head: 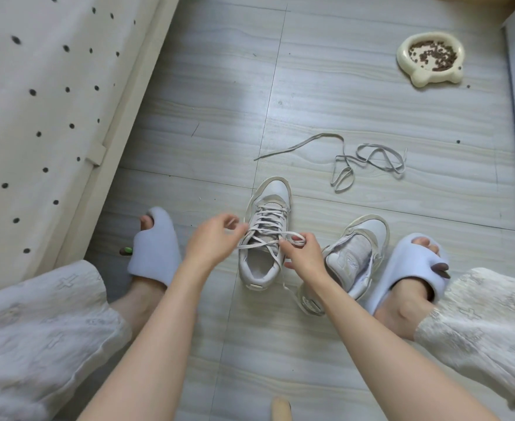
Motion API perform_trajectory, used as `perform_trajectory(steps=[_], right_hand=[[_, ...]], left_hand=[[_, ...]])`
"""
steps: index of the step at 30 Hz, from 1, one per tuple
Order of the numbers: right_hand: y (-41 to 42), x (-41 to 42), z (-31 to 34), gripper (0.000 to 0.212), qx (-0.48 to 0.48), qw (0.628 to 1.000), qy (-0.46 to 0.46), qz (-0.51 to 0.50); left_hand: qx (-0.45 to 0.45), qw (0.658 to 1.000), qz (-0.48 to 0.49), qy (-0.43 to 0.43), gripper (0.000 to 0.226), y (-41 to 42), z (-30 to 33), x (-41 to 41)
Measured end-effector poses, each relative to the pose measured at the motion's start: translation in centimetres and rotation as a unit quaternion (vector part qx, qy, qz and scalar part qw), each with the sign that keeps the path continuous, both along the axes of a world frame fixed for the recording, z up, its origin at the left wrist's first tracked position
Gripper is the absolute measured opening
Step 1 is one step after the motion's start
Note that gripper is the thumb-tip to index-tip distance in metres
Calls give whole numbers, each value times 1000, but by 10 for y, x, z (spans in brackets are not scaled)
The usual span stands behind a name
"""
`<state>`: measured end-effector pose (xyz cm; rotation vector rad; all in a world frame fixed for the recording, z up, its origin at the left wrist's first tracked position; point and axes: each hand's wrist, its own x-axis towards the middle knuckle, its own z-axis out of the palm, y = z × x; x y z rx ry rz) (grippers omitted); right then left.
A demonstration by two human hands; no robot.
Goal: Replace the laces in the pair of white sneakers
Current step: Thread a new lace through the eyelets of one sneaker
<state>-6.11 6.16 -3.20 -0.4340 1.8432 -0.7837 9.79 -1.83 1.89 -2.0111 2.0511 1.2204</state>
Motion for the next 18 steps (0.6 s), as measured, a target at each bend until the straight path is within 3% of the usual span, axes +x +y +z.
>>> perform_trajectory(steps=[3,5,7,8,10,12,14,16,18], right_hand=[[2,-2,-2,28,-8,999,19,30],[2,-2,-2,29,0,998,35,51],[0,0,-3,31,8,996,58,64],[-2,1,-4,32,9,995,66,68],[-4,3,-5,36,16,994,75,76],[-6,3,-4,40,22,992,89,92],[-7,2,-4,39,27,991,92,95],[-6,2,-7,36,43,989,96,100],[-4,5,-8,38,63,987,93,113]], left_hand=[[78,971,-127,-185,47,15,-14,-1],[129,960,-141,-206,34,13,-16,4],[138,977,-118,-111,25,6,-12,7],[121,989,-82,-24,27,2,-9,6],[58,981,66,173,32,-5,1,3],[-9,928,212,306,34,-17,8,3],[-24,872,298,387,34,-27,12,7],[13,810,365,459,35,-28,9,11],[79,759,441,472,34,-20,2,10]])
